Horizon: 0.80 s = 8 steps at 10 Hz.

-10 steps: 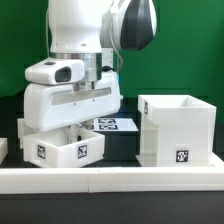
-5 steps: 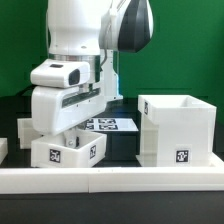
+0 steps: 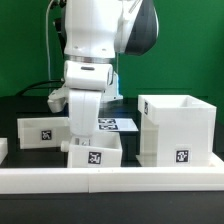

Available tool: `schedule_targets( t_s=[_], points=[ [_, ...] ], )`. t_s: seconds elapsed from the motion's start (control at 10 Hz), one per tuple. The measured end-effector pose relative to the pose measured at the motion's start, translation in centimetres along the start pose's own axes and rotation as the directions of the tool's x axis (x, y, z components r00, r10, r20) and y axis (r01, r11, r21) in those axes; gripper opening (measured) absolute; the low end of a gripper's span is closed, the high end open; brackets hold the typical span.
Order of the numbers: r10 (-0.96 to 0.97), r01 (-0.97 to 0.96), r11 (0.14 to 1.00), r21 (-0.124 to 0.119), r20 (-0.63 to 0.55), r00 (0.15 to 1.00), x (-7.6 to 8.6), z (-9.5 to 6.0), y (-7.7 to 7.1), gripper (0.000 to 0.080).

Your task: Assemble drawer

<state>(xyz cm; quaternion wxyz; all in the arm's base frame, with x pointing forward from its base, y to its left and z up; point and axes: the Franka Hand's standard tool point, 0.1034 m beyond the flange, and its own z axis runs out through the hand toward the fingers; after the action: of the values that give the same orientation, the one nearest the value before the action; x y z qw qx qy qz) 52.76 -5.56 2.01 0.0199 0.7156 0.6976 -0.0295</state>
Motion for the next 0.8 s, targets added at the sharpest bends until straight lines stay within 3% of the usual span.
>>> schedule_targets(
  t_s=[0.3, 0.4, 0.5, 0.6, 0.8],
  points=[
    [-0.037, 0.037, 0.999, -0.001, 0.006, 0.999, 0.1, 0.2, -0.1, 0.0042],
    [-0.036, 0.036, 0.999, -0.018, 0.005, 0.999, 0.2, 0.4, -0.1, 0.0042],
    [-0.033, 0.033, 0.999, -0.007, 0.002, 0.999, 0.6, 0.7, -0.4, 0.0042],
    [-0.016, 0.016, 1.000, -0.027, -0.003, 1.000, 1.4, 0.6, -0.1, 0.0042],
    [-0.002, 0.002, 1.000, -0.029, -0.008, 1.000, 2.7, 0.4, 0.1, 0.0042]
  ],
)
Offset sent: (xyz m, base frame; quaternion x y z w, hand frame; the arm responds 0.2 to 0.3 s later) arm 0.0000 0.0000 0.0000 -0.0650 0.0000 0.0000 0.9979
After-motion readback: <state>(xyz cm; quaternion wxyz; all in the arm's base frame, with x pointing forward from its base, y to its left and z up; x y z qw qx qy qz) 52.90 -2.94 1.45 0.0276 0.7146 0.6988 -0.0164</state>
